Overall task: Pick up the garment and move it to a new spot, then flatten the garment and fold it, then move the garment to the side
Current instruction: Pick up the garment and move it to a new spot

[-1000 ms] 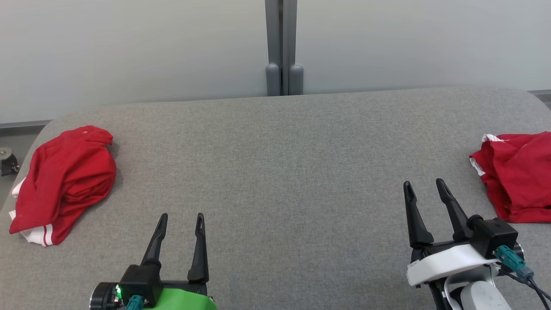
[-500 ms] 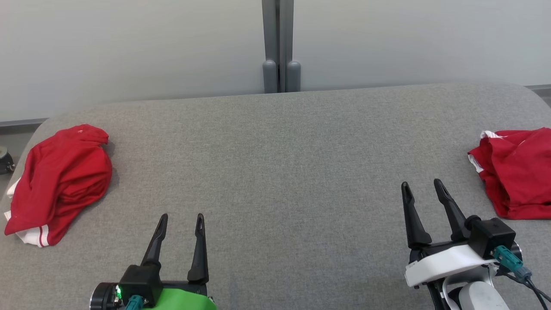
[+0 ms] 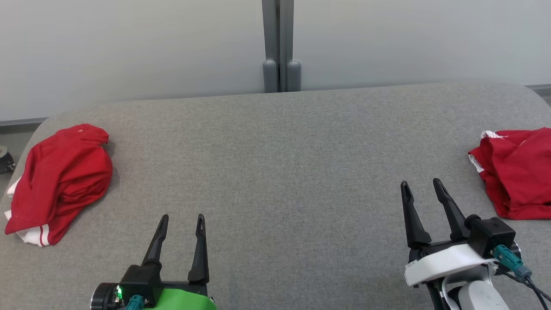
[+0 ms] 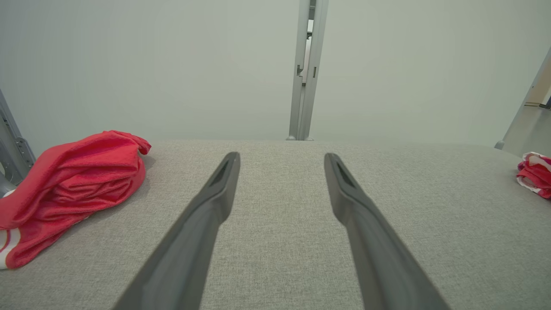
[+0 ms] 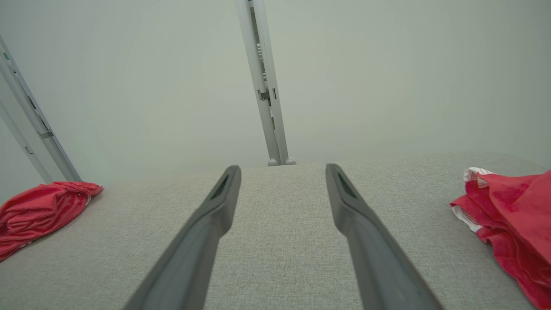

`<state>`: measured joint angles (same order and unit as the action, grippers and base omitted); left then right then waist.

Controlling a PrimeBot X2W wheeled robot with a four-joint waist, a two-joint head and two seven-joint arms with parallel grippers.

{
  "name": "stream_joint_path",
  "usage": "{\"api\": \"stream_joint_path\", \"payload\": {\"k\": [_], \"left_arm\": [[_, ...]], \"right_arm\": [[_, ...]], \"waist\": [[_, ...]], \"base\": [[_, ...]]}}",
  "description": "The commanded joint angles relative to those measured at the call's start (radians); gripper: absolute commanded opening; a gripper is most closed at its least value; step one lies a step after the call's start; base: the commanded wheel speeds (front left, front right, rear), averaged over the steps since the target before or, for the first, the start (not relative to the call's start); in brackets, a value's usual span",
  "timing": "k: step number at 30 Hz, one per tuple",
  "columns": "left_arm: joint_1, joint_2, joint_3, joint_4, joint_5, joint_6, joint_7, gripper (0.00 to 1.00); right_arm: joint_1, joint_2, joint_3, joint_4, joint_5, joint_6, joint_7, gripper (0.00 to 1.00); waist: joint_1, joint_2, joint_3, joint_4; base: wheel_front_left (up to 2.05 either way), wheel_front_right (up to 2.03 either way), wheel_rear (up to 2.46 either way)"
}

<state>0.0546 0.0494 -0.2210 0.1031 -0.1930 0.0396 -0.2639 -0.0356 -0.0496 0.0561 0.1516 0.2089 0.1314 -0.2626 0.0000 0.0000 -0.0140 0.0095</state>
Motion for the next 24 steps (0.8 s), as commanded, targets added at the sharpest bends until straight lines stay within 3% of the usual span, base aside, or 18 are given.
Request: {"api": "stream_joint_path", "payload": {"k": [1, 8, 24], "left_arm": [[-0.004, 0.003, 0.002, 0.003, -0.005, -0.004, 0.000, 1.00], [-0.027, 0.003, -0.004, 0.012, -0.019, 0.000, 0.000, 1.00], [0.015, 0.002, 0.112, 0.011, 0.021, -0.024, 0.000, 1.00]], "right_arm": [[-0.008, -0.002, 0.000, 0.002, 0.002, -0.002, -0.003, 1.00], [-0.005, -0.002, 0.033, 0.011, 0.018, -0.002, -0.003, 1.00], [0.002, -0.002, 0.174, 0.050, 0.077, -0.002, -0.003, 1.00]], "waist": [[0.0000, 0.0000, 0.001, 0.003], [0.0000, 0.0000, 0.003, 0.063], [0.0000, 0.0000, -0.033, 0.356]], "base": [[0.00, 0.00, 0.00], [0.00, 0.00, 0.00], [0.00, 0.00, 0.00]]}}
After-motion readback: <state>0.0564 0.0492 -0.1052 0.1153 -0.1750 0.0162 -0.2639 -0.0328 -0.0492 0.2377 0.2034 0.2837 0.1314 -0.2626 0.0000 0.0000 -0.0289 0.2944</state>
